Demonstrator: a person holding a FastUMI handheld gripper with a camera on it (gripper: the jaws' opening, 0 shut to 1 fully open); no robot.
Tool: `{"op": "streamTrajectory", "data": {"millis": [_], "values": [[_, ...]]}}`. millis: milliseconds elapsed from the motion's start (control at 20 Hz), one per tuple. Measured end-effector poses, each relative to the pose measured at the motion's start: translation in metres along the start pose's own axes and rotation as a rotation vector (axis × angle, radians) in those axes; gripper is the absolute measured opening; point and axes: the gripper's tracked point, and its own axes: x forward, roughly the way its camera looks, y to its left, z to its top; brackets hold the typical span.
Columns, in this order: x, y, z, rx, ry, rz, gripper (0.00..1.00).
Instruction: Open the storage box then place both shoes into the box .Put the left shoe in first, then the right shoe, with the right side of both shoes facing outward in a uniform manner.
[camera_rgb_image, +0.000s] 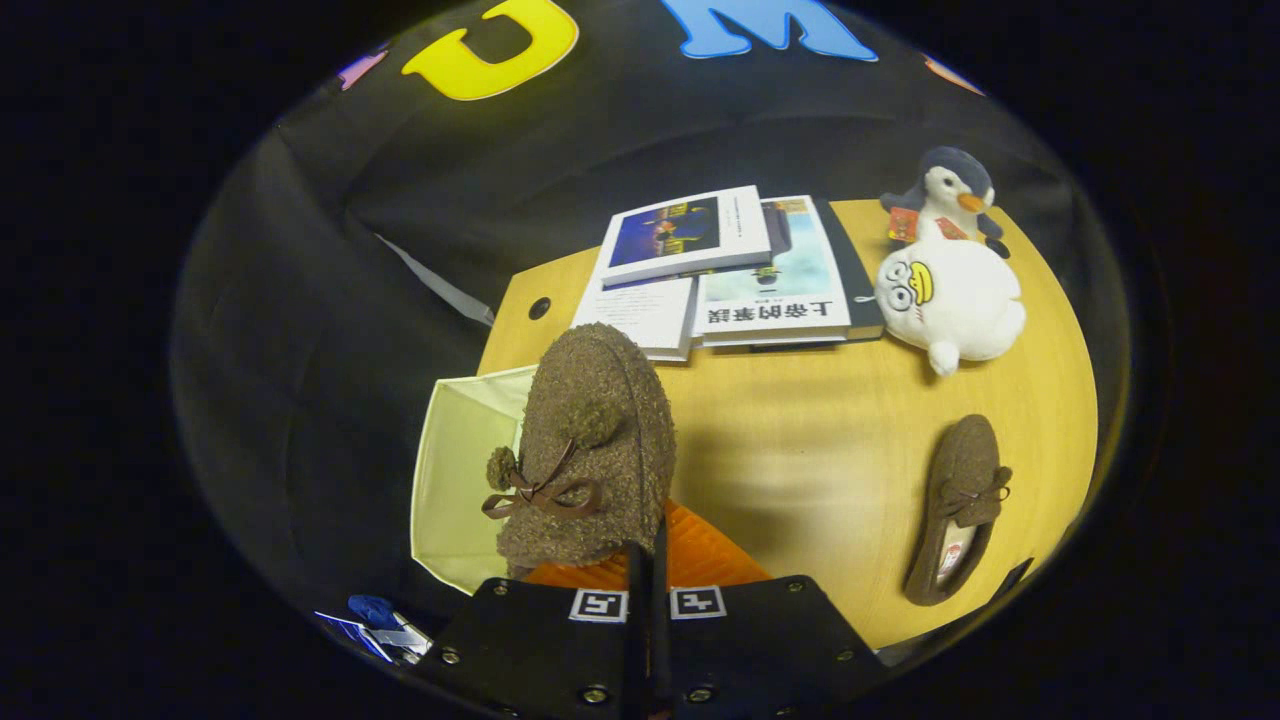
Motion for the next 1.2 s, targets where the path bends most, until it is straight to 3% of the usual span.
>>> {"op": "streamTrajectory", "data": {"millis": [300,500,1200], "values": [[0.027,0.082,0.005,-0.091,0.035,0.088,0.02],[0.051,0.116,-0.002,-0.119,0.079,0.104,0.01],[0.153,0.172,-0.047,-0.154,0.221,-0.006,0.03]]}}
